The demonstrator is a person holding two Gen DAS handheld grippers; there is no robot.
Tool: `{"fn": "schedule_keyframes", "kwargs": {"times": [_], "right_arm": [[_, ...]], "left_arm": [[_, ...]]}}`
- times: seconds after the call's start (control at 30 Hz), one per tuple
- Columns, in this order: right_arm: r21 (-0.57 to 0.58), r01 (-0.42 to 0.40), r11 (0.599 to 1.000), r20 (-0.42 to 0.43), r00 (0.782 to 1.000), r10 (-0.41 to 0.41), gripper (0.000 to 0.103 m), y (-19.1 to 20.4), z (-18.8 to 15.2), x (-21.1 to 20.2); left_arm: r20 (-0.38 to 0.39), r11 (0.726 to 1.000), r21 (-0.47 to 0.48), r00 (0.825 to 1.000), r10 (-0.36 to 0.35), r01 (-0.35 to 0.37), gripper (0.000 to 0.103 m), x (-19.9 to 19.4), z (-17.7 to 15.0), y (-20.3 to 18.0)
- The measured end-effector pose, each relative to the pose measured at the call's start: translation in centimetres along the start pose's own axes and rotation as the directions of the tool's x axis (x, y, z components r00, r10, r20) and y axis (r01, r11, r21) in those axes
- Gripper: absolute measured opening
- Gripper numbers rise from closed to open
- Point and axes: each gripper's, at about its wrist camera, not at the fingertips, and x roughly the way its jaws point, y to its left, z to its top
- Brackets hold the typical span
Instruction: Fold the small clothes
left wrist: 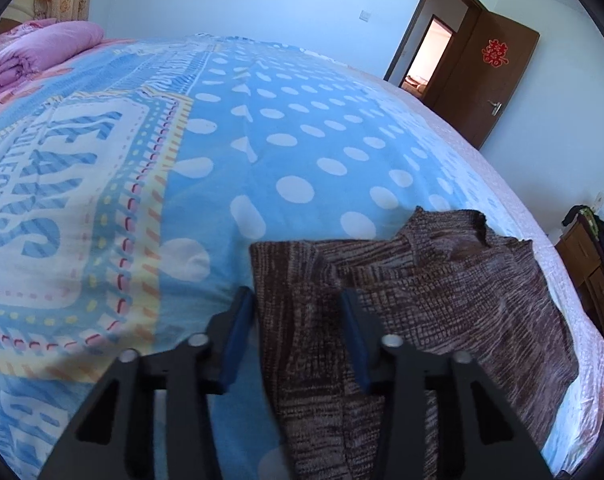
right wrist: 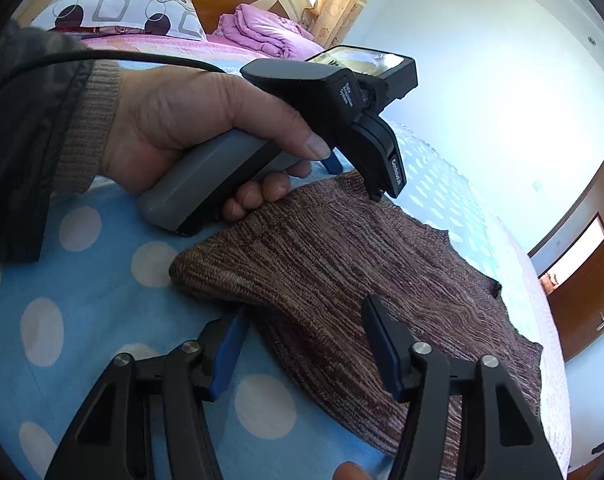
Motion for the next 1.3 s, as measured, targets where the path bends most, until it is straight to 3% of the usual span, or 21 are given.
{"fn": "schedule_keyframes", "kwargs": {"times": [0.03,0.1,0.5,0.73,1.1,1.3], "right_arm": [[-0.012,-0.013,1.000,-0.002,1.000,0.013,0.036,0.3,0.1,0.1],[-0.050,-0.036,0.998,-0.008,0.999,0.035,0.017,0.9,0.1,0.1],[-0.009,-0.049,0.999,0.028,0.998,0.049,0.009,0.1,-0.3,-0.6],[0.089,-0.117,0.989,0.070,0.991,0.111,0.009,-1.8,-0.8,-1.5],[0.279,-0.234,0.931,0.179,0.966,0.189,0.008,-7.5,-1.7,-3.9],[0.370,-0.266,0.890,0.219,0.956,0.195,0.008,-10.3,-3.0,-5.3]], "left_arm": [[0.003,1.000,-0.015,1.000,-0.012,0.013,0.016,-0.1,0.0,0.2],[-0.003,0.997,-0.054,0.998,-0.060,0.060,0.014,0.1,0.0,0.8],[0.021,0.984,-0.126,0.992,-0.124,0.125,0.009,-0.4,-0.2,1.8],[0.027,0.972,-0.182,0.989,-0.146,0.148,0.009,-0.8,-0.3,2.4],[0.044,0.952,-0.233,0.980,-0.197,0.201,0.009,-1.9,0.7,-0.1],[0.099,0.921,-0.263,0.958,-0.271,0.288,0.009,-2.8,1.6,-2.1]]}}
